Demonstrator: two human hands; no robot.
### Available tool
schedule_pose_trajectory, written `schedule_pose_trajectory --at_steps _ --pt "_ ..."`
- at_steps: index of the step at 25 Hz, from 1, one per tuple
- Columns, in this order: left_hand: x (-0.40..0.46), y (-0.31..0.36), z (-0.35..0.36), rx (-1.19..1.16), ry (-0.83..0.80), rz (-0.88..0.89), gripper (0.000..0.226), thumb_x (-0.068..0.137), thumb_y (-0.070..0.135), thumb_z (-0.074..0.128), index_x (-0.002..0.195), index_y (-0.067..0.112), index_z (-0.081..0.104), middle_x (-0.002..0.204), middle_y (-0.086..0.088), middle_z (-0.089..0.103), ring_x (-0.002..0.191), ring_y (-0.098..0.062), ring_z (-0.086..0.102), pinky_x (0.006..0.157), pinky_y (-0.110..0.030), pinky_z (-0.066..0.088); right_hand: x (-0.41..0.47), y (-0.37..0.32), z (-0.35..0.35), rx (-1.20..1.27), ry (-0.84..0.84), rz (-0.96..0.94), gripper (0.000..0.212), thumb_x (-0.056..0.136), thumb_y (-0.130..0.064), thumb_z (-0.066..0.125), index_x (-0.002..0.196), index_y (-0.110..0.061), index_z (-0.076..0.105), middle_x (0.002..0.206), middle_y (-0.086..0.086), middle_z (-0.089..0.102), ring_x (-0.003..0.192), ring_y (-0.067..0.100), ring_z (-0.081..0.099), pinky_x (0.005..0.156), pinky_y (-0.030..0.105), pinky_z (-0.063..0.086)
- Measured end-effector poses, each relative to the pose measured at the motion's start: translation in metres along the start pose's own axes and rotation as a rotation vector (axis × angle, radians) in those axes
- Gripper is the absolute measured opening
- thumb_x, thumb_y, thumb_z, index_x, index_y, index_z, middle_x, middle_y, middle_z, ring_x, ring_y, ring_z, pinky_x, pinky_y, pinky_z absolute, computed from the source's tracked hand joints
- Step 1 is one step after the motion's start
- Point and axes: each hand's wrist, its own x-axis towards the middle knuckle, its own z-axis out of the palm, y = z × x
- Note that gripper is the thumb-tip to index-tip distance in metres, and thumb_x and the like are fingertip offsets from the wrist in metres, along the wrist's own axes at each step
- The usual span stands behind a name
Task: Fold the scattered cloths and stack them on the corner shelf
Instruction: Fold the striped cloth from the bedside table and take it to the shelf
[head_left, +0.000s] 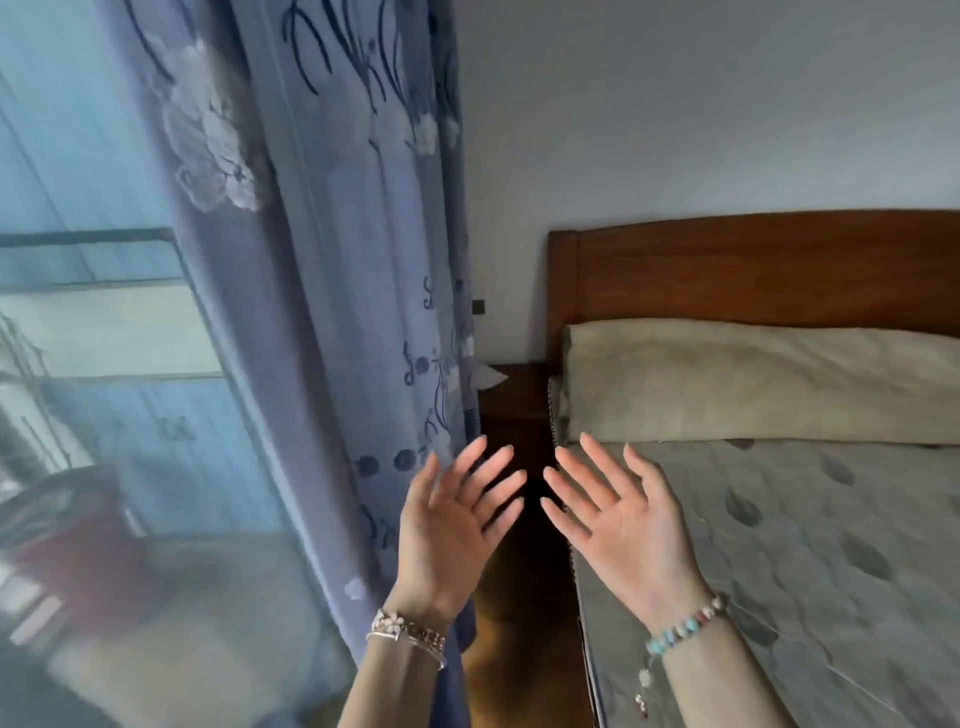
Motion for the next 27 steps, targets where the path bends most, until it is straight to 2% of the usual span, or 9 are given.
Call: schedule_pose_trajectory --at_steps 5,8,11,16,21,27 --pt "0.158 0.007 0.001 -0.035 -0.039 -0.039 0.049 0.096 0.047 0.034 0.127 0.018 0.059 0.129 -0.012 0.064 0.116 -0.029 0.062 0.098 -0.043 0.044 0.135 -0.04 -0.009 -0.012 0.066 -0.047 0.039 0.082 -0.039 0.055 0.105 -0.016 0.076 0.119 0.013 0.069 0.112 0.029 0.065 0.105 0.049 0.042" --pt "0.254 0.035 0.001 -0.058 -0.054 -0.045 0.048 0.094 0.047 0.038 0.123 0.017 0.062 0.129 -0.013 0.063 0.11 -0.03 0.066 0.092 -0.044 0.046 0.226 -0.062 0.005 -0.003 0.083 -0.045 0.039 0.08 -0.04 0.057 0.104 -0.016 0.077 0.118 0.012 0.07 0.105 0.028 0.069 0.1 0.048 0.045" --pt "0.346 0.062 -0.008 -0.034 -0.044 -0.021 0.048 0.094 0.046 0.037 0.114 0.017 0.069 0.128 -0.014 0.064 0.11 -0.031 0.066 0.094 -0.044 0.045 0.312 -0.077 0.017 0.005 0.084 -0.052 0.042 0.081 -0.04 0.055 0.112 -0.016 0.071 0.118 0.012 0.07 0.106 0.029 0.068 0.099 0.047 0.046" --pt "0.498 0.077 -0.021 0.008 -0.025 -0.056 0.048 0.09 0.048 0.04 0.104 0.02 0.076 0.126 -0.012 0.065 0.112 -0.031 0.065 0.097 -0.044 0.044 0.461 -0.11 0.004 0.034 0.119 -0.041 0.033 0.089 -0.038 0.054 0.096 -0.016 0.077 0.117 0.014 0.07 0.111 0.031 0.065 0.1 0.048 0.045" --pt "0.657 0.084 -0.035 -0.019 0.012 -0.021 0.047 0.088 0.046 0.043 0.117 0.017 0.065 0.128 -0.014 0.064 0.107 -0.03 0.067 0.097 -0.045 0.043 0.624 -0.15 -0.023 0.018 0.101 -0.015 0.038 0.09 -0.039 0.051 0.115 -0.014 0.068 0.121 0.014 0.068 0.114 0.029 0.064 0.104 0.048 0.043" --pt "0.818 0.108 -0.031 -0.053 0.084 -0.021 0.047 0.095 0.048 0.038 0.117 0.02 0.068 0.128 -0.012 0.064 0.113 -0.029 0.065 0.099 -0.045 0.041 0.795 -0.206 -0.021 -0.01 0.083 0.072 0.047 0.083 -0.04 0.056 0.121 -0.014 0.064 0.122 0.013 0.068 0.114 0.029 0.064 0.108 0.048 0.04"
